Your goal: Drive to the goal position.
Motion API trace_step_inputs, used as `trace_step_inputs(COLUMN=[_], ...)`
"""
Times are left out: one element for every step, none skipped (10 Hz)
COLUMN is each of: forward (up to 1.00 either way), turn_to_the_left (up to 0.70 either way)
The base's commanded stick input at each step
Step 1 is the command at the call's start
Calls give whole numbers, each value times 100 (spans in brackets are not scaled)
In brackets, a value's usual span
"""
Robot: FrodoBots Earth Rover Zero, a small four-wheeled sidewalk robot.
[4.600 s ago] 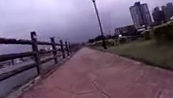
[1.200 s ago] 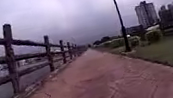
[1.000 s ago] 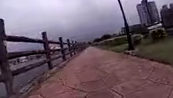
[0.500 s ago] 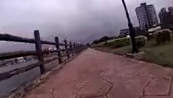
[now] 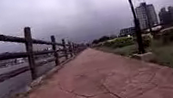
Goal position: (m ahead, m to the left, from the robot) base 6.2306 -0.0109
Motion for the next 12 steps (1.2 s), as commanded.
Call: trace_step_inputs(forward=[100,100,100,100,100,100,100,100,100,100,100,100], turn_to_the_left=[0,0,0,0,0,0,0,0,0,0,0,0])
